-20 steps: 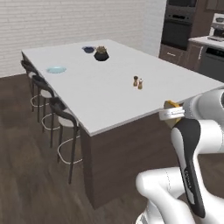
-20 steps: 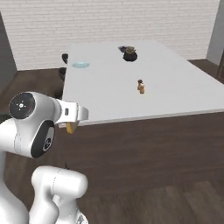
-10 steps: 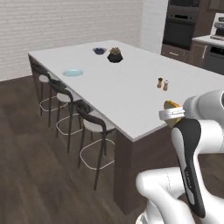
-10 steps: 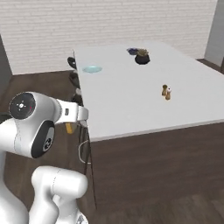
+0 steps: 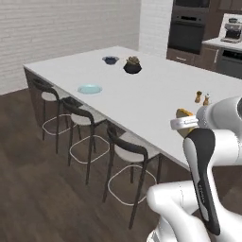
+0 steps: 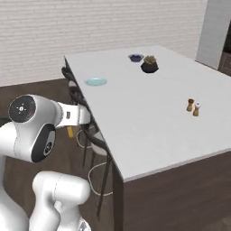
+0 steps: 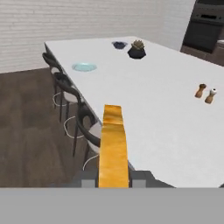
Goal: Start the toaster. Once the lever pops up, take the bread to the plate on the dining counter.
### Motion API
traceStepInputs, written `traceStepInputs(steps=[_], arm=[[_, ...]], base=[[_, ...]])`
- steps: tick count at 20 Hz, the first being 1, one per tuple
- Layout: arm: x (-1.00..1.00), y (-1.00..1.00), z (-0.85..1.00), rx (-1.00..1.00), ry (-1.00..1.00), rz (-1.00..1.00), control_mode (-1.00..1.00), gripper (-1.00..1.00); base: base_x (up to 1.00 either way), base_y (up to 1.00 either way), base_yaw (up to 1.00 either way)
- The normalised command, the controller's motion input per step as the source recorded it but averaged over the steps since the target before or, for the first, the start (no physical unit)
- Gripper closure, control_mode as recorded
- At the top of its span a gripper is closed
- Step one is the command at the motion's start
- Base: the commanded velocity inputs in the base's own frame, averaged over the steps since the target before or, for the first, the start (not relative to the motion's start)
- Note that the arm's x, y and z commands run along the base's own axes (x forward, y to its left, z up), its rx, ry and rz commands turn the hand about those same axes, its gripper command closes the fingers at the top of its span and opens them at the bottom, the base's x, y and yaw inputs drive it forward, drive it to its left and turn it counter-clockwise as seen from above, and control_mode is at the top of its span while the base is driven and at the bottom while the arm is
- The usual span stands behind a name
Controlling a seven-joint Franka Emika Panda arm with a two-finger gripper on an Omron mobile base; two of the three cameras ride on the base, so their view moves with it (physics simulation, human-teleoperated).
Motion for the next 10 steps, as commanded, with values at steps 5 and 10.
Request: traceStepInputs(steps=[5, 10], arm=[[0.0, 0.0, 0.0, 0.0, 0.0, 0.0, 1.0, 1.0], [0.0, 0.0, 0.0, 0.0, 0.0, 0.0, 1.0, 1.0]], base=[[0.88, 1.0, -0.38], [0.8, 1.0, -0.42]])
